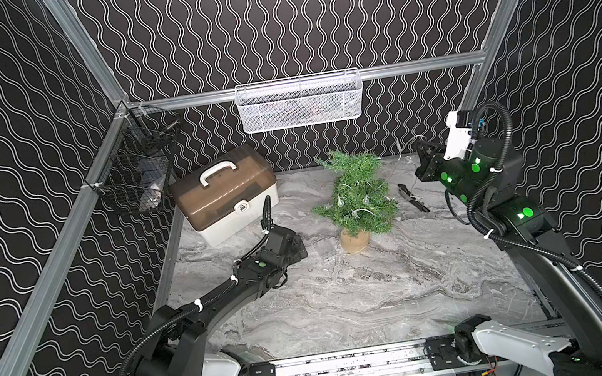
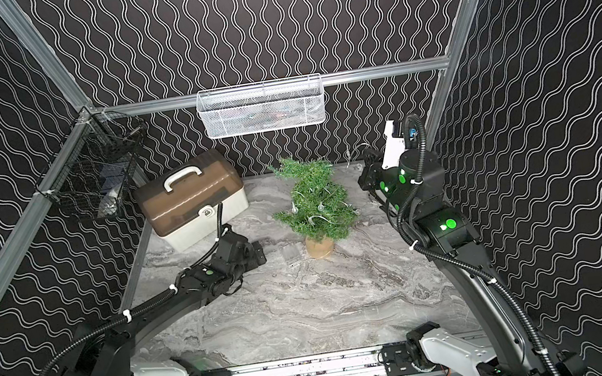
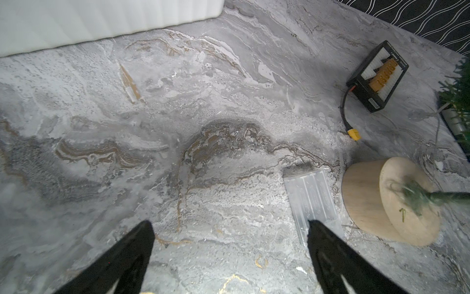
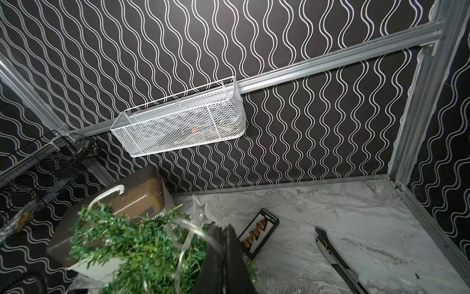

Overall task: Remove string lights from the small christmas tree
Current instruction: Remove the light string from the Christmas tree.

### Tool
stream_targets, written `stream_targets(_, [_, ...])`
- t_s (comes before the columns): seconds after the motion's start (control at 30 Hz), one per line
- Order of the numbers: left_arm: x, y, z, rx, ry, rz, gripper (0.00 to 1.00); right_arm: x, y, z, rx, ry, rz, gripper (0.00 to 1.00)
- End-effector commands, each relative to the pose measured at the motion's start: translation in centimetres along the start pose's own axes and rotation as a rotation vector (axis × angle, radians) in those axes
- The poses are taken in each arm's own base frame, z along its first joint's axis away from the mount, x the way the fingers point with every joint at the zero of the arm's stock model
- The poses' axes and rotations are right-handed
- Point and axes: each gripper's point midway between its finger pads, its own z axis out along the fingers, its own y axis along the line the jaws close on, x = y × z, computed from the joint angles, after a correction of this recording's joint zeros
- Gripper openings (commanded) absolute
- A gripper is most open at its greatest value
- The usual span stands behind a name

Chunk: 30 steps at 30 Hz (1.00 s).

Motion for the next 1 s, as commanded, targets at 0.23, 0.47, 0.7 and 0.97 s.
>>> stream_targets(0.23, [-0.4, 0.0, -0.4, 0.0, -0.016, -0.007, 0.98, 0.3, 0.9, -2.9, -0.057, 0.048, 0.031, 0.0])
stream_targets(0.47, [-0.5, -0.3, -0.3, 0.009, -0.009, -0.011, 0.97, -0.5, 3.8, -4.3, -0.212, 0.074, 0.063, 0.0])
stream_targets(0.7, [-0.8, -0.3, -0.6, 0.012, -0.019, -0.013, 0.97, -0.9, 6.7, -4.8, -0.379, 0.083, 0.097, 0.0])
stream_targets(0.97, [-1.2, -0.5, -0.9, 0.016, -0.03, -0.014, 0.97, -2.6, 10.2, -3.3, -0.516, 0.073, 0.126, 0.0])
